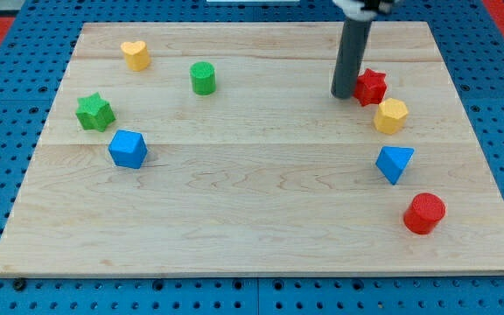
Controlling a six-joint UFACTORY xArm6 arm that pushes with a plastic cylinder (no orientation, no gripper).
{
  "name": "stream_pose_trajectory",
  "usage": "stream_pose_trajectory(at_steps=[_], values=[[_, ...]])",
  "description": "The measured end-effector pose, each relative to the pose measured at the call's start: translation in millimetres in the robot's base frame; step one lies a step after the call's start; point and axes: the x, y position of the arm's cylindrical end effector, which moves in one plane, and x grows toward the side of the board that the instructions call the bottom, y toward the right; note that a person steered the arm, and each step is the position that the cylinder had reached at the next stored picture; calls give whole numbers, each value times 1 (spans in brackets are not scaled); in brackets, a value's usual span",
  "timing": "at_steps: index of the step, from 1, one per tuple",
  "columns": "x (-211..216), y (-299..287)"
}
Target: Move the red star to the top of the yellow hexagon
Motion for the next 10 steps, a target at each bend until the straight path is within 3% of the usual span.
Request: stream_pose_trajectory(at_steps=[1,3,4,5,6,10], values=[[26,20],[-32,30],[-33,2],[-38,-73],[-63,-60],[-66,-1]])
